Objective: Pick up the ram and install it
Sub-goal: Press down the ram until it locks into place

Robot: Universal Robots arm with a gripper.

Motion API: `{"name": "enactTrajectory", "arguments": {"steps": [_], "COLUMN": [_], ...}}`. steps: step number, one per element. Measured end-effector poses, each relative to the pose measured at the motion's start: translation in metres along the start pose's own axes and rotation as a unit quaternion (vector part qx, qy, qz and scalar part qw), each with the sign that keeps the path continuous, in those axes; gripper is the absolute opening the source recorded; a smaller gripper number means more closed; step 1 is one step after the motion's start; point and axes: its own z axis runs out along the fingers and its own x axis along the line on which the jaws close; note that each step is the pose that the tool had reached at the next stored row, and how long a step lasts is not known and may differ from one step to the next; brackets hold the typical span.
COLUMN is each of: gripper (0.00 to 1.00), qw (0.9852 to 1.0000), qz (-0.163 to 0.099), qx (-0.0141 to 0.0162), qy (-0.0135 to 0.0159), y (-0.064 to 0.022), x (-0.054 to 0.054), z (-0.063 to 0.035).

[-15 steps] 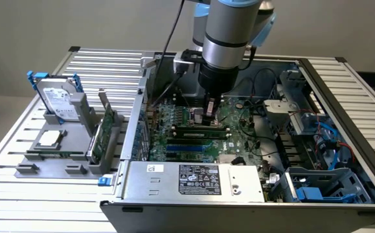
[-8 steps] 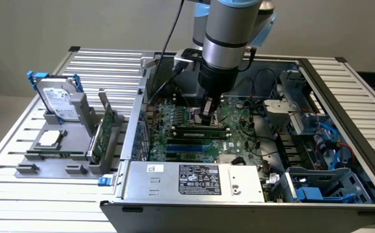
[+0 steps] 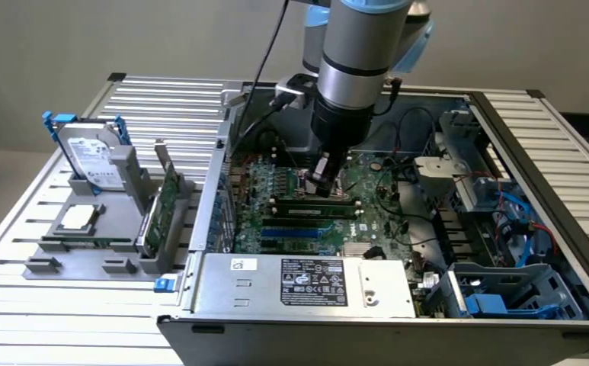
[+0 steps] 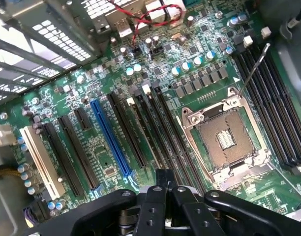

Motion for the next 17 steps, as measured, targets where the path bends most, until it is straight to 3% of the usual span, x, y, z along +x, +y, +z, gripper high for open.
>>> {"name": "enactTrajectory", "arguments": {"steps": [8, 17], "gripper": [0.11, 0.11], "qw": [0.9981, 0.9929], "qz": [0.061, 0.119], "qx": [-0.0012, -0.0007], "qy": [-0.0023, -0.0042], "y": [0.0000, -0.0001], "x": [0.0000, -0.0001], "z": [0.0007, 0.0010]}}
